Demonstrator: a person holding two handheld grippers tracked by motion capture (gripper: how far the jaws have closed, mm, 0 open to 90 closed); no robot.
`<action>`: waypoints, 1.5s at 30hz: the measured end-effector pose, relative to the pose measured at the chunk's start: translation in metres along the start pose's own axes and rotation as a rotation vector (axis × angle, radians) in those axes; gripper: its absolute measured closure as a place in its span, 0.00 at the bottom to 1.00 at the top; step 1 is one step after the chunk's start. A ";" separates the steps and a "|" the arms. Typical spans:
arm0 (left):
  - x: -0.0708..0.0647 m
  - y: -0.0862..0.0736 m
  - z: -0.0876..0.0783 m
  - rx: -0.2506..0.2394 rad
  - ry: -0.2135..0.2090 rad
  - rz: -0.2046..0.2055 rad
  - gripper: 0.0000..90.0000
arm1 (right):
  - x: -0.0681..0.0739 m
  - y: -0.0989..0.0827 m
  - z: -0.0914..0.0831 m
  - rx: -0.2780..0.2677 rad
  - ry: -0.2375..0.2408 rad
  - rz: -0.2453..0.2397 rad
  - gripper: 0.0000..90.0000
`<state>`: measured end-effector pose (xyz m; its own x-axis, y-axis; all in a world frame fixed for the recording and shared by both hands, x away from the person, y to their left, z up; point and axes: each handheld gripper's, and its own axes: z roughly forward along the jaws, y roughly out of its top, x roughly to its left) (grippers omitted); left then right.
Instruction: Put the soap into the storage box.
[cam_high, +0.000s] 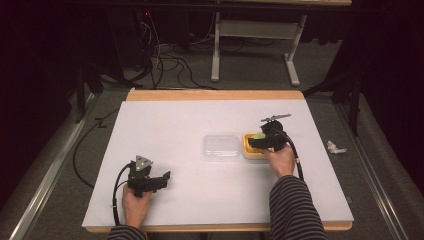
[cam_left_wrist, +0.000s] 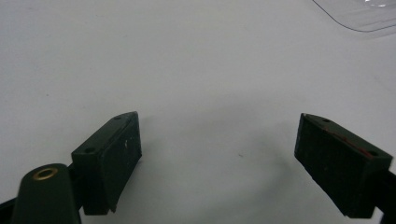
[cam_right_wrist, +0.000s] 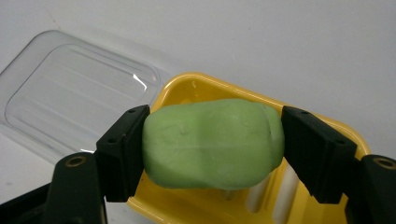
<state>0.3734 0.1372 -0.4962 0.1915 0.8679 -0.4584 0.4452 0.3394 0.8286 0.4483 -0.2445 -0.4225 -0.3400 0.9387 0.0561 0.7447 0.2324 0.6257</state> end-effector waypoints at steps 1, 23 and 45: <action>0.000 0.000 0.000 0.000 0.000 -0.001 0.17 | 0.000 0.000 0.001 0.002 0.002 0.004 0.30; 0.000 0.000 0.000 0.004 -0.002 -0.001 0.17 | -0.002 -0.005 0.008 0.015 -0.004 -0.006 0.30; 0.000 0.001 -0.001 -0.008 -0.008 -0.010 0.17 | 0.002 -0.011 0.010 0.069 -0.028 -0.034 0.30</action>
<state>0.3729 0.1377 -0.4955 0.1938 0.8616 -0.4692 0.4402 0.3511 0.8264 0.4456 -0.2425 -0.4373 -0.3500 0.9366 0.0133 0.7713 0.2801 0.5715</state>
